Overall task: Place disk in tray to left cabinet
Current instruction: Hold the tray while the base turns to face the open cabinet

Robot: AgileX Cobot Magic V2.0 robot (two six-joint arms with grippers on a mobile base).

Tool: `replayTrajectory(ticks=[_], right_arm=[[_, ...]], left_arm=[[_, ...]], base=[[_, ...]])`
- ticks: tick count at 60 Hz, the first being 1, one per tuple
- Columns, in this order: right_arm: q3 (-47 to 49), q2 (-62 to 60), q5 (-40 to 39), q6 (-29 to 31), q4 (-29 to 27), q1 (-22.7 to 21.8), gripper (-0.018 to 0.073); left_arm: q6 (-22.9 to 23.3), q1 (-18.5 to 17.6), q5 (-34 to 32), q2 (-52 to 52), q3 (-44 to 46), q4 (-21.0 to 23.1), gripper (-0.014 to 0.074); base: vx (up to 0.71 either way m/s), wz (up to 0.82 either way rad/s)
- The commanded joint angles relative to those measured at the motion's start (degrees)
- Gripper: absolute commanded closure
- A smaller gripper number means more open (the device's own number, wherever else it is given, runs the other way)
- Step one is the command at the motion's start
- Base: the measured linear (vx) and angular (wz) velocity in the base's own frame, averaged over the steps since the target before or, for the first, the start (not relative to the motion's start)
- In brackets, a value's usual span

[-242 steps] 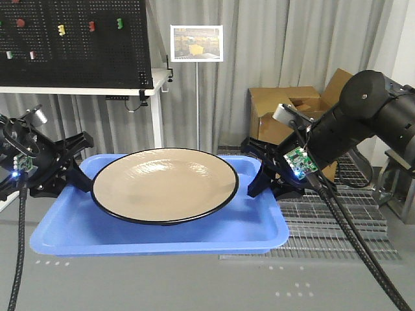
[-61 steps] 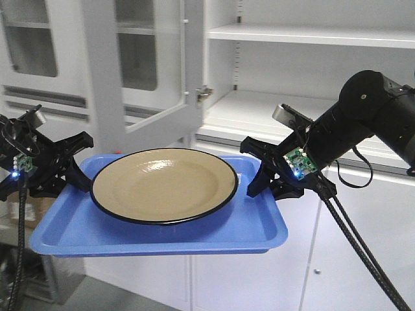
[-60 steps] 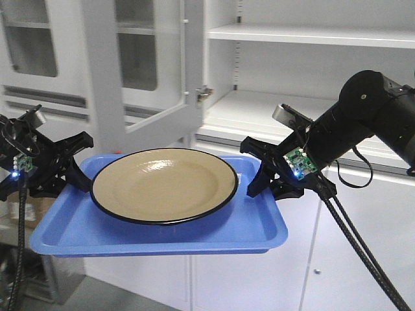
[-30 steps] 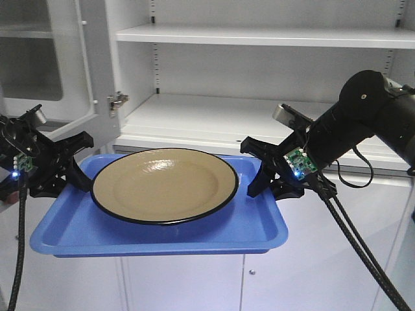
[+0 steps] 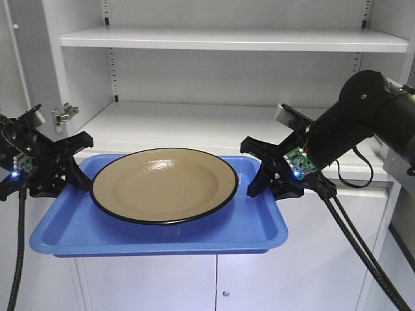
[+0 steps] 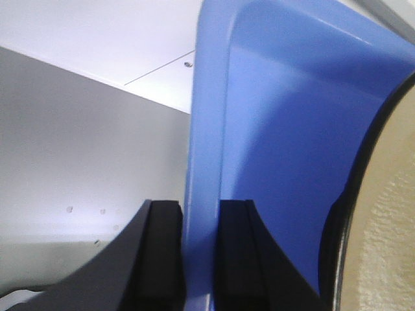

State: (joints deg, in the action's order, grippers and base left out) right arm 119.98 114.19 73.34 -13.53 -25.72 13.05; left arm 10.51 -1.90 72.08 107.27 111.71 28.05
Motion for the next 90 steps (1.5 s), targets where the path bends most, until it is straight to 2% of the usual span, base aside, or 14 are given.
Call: replayTrajectory(ticks=[1, 50, 90], right_arm=[[1.9, -3.9, -2.2, 0.8, -9.0, 1.4, 0.0565], [1.9, -3.9, -2.2, 0.8, -9.0, 1.4, 0.0565], [1.9, -3.9, -2.2, 0.8, -9.0, 1.4, 0.0565]], left_arm=[[1.1, -1.9, -0.3, -3.8, 2.2, 10.1, 0.0597], [1.1, -1.9, -0.3, -3.8, 2.2, 10.1, 0.0597], [1.1, -1.9, -0.3, -3.8, 2.2, 10.1, 0.0597]], base=[[0.26, -0.12], [0.26, -0.12], [0.12, -0.07]])
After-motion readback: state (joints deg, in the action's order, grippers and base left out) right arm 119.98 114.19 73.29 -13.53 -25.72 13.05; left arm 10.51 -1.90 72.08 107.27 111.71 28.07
